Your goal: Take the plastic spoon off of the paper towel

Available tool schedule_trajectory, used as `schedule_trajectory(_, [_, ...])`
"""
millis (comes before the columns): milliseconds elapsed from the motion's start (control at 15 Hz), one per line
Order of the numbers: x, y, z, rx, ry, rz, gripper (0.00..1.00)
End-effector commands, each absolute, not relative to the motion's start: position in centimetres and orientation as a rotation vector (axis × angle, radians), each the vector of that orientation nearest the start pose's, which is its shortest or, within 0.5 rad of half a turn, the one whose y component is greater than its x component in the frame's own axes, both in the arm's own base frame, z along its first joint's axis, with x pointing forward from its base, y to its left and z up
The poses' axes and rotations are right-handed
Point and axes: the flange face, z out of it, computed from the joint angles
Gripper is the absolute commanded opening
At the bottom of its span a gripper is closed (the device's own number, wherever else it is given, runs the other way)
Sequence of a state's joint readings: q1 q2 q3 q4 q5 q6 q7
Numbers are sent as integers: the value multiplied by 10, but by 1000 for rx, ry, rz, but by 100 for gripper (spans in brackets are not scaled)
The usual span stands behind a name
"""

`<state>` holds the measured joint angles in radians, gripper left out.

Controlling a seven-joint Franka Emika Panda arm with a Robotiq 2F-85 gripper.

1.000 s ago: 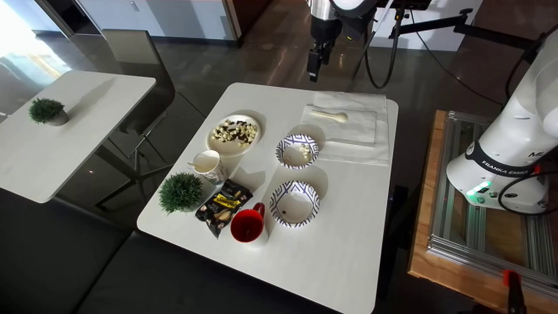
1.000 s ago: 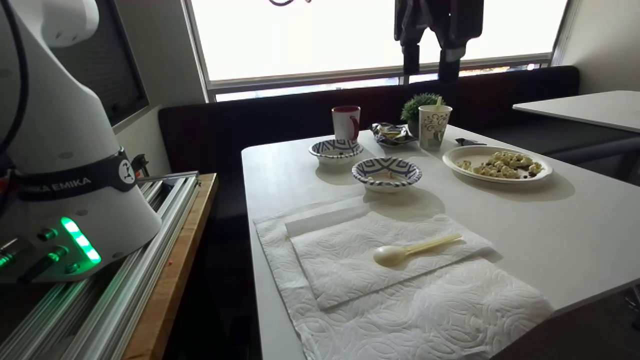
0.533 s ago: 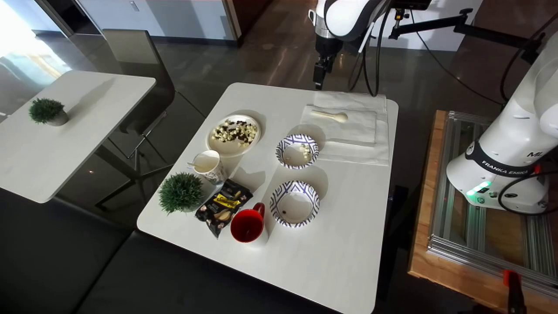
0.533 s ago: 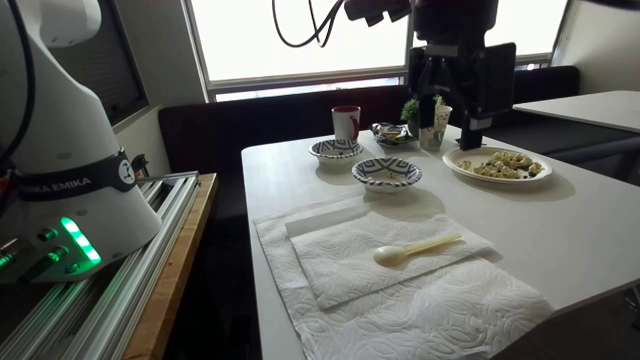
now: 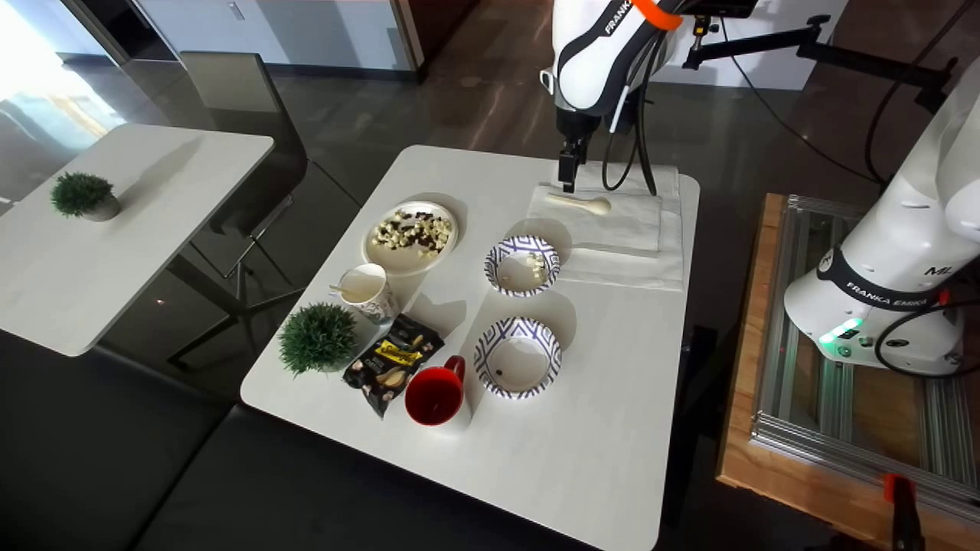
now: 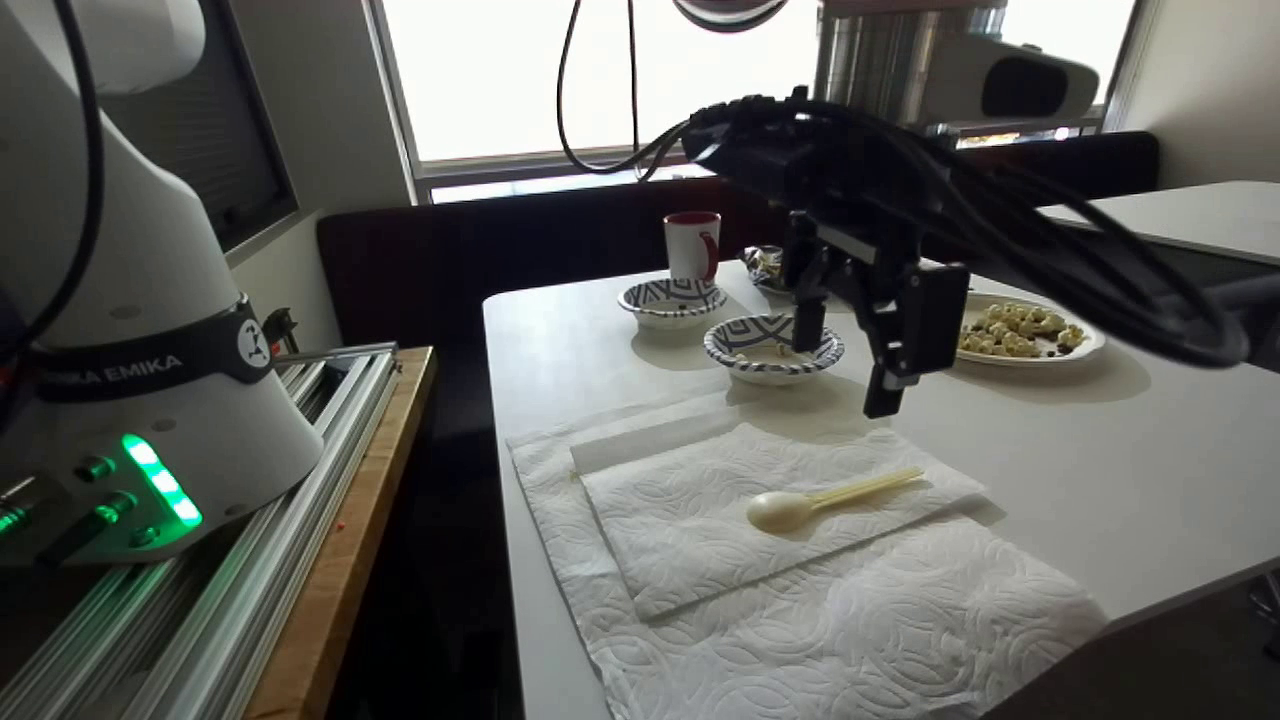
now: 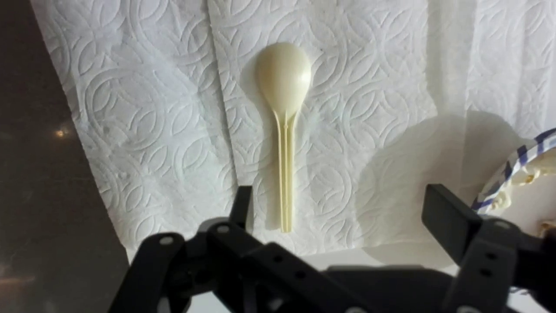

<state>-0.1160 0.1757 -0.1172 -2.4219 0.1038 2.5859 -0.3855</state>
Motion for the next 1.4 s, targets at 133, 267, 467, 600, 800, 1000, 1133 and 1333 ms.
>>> schedule_trajectory(133, [482, -119, 222, -3104, -77, 40, 100])
schedule_trajectory(267, [484, -121, 220, -3105, -72, 43, 100])
schedule_trajectory(467, [485, -121, 220, -3105, -70, 41, 100])
schedule_trajectory(600, [489, -121, 216, -3089, -65, 35, 100])
schedule_trajectory(800, [490, -118, 211, -3108, -79, 7, 100])
schedule_trajectory(1000, [496, -121, 203, -3130, -80, -35, 100])
schedule_trajectory(1133, [497, -124, 197, -3134, -76, -47, 100])
schedule_trajectory(1333, [499, -127, 189, -3137, -76, -66, 100])
